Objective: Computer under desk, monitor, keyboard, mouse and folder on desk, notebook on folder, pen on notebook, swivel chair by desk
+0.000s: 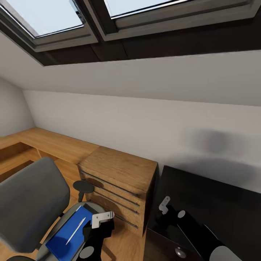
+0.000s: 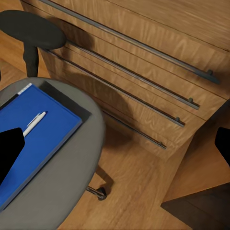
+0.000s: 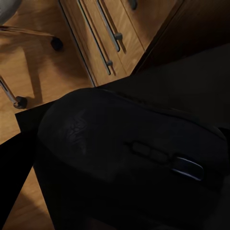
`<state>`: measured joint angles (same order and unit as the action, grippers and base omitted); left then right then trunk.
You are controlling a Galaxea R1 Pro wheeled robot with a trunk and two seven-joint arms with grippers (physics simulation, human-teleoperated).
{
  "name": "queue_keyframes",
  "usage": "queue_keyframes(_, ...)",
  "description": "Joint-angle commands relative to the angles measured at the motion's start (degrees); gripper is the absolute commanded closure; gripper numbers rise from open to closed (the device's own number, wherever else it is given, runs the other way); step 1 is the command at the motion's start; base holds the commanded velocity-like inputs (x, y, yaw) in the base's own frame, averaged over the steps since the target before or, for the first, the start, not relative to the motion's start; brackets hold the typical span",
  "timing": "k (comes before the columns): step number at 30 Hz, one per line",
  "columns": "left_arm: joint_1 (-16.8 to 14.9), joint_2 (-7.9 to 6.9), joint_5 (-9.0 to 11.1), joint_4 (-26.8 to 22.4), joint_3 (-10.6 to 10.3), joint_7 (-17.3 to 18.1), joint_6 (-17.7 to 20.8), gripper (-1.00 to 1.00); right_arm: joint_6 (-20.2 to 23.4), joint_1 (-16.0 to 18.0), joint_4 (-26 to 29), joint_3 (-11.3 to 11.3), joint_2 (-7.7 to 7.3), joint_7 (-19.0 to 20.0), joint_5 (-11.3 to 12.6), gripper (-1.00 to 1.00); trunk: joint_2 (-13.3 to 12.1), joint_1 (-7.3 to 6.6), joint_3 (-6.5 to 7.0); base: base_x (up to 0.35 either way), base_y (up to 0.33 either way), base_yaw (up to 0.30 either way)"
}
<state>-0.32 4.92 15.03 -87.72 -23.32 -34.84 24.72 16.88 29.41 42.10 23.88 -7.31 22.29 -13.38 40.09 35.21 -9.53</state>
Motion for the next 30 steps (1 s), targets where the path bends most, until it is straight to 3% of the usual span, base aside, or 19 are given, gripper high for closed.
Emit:
queue_keyframes(1,-0.03,0.00,0.43,-0.10,-0.06,-0.43,0.16,-1.00,0.20,0.03,0.14,0.11,-0.05,0.27,-0.60,1.00,0.08,0.02,-0.09,0.000,0.000,0.000)
queue_keyframes(16,-0.03,0.00,0.40,-0.16,-0.06,-0.44,0.16,-1.00,-0.02,0.03,0.08,0.11,-0.07,0.40,-0.60,1.00,0.08,0.02,-0.09,0.000,0.000,0.000)
queue_keyframes(17,-0.03,0.00,0.40,-0.16,-0.06,-0.44,0.16,-1.00,-0.01,0.03,0.10,0.11,-0.07,0.41,-0.60,-1.00,0.08,0.02,-0.09,0.000,0.000,0.000)
queue_keyframes(30,-0.03,0.00,0.35,-0.17,-0.06,-0.46,0.16,-1.00,0.00,0.03,0.17,0.11,-0.06,0.47,-0.60,-1.00,0.08,0.02,-0.09,0.000,0.000,0.000)
